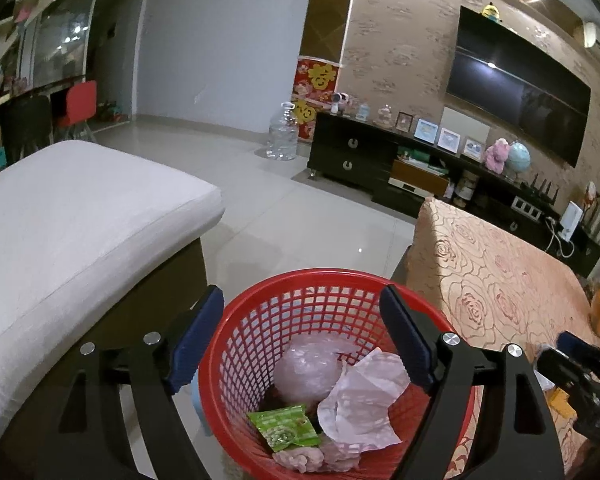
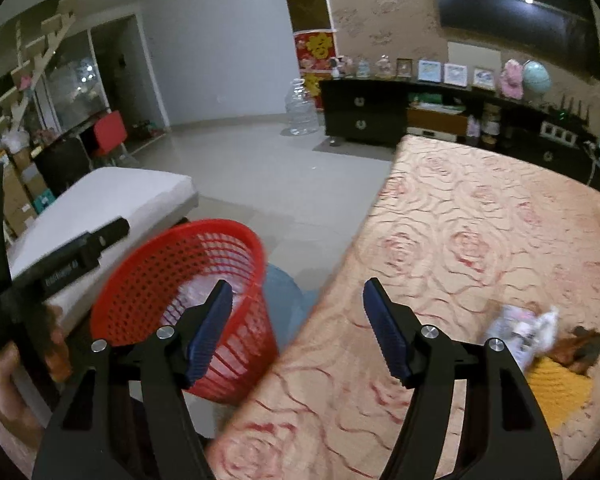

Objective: Collect trash
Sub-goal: 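Open both tools to drop the packet and tissue into the wastebasket, then move both tools back toward the clear printed bag and yellow foam mesh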

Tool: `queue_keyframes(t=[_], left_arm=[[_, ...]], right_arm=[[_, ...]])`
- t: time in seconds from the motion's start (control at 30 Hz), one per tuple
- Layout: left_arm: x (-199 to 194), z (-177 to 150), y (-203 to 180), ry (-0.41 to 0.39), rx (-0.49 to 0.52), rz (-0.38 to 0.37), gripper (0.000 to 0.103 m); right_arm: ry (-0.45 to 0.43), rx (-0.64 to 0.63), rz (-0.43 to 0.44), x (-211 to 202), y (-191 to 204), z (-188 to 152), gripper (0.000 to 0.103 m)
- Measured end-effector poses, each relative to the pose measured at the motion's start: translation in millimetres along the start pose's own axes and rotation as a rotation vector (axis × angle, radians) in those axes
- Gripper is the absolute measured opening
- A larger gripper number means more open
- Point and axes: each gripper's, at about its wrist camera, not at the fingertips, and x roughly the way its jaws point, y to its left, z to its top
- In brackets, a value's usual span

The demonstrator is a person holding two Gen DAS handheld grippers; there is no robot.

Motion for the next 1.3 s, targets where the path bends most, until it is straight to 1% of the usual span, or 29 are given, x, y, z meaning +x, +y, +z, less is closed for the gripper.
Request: queue_keyframes(t=[0.1,0.2,0.3,0.4,0.47,0.67,0.8,0.9,1.07,1.17,1.3], left_arm=[[-0.3,-0.9,-4.9,0.000,0.009,-0.005,0.078],[-1.1,-1.6,-10.7,0.000,0.017,-0.012,0.078],[-1.3,-3.6,-19.6,0.000,0.036,-0.020,0.079],[-1.6,-5.6,-30.7,0.000,0.065,-0.028,0.079],[-2.0,-7.3,-39.0,-0.002,0.084,-0.034,0.079],[-1.4,-13.3,-62.6,0.001,0.145,-0.050,0.079],[-1.5,-18.5,-77.2,0.002,0.185,-0.064,0.079],[-2.5,-23.4,-88.1,0.007,0.215,-0.081,0.079],[-3.0,-33.1,-112.7,0.035,0.271,-0.138,0.079],[-1.5,-38.9,-127.2,0.062,0.296,-0.182,0.079],[0.4,-49.6,-156.8,0.088,0.368,-0.228,0.079]], right_arm=[[-0.008,-0.004,-0.050,-15.4,-20.7,-10.5,0.071],[-0.025,0.023,-0.128,-38.0,-58.6,-22.4,0.075],[-0.039,0.065,-0.204,-58.2,-96.2,-35.3,0.077],[-0.044,0.118,-0.261,-69.5,-128.6,-48.1,0.077],[-0.053,0.156,-0.324,-77.0,-152.5,-59.8,0.077],[-0.059,0.235,-0.405,-84.7,-192.3,-81.9,0.077],[-0.054,0.257,-0.408,-87.7,-198.9,-91.8,0.077],[-0.049,0.256,-0.421,-87.7,-200.6,-93.0,0.077],[-0.063,0.266,-0.427,-94.8,-203.8,-94.0,0.078],[-0.052,0.289,-0.413,-95.2,-208.3,-95.6,0.079],[-0.040,0.313,-0.395,-94.8,-209.8,-98.6,0.081]])
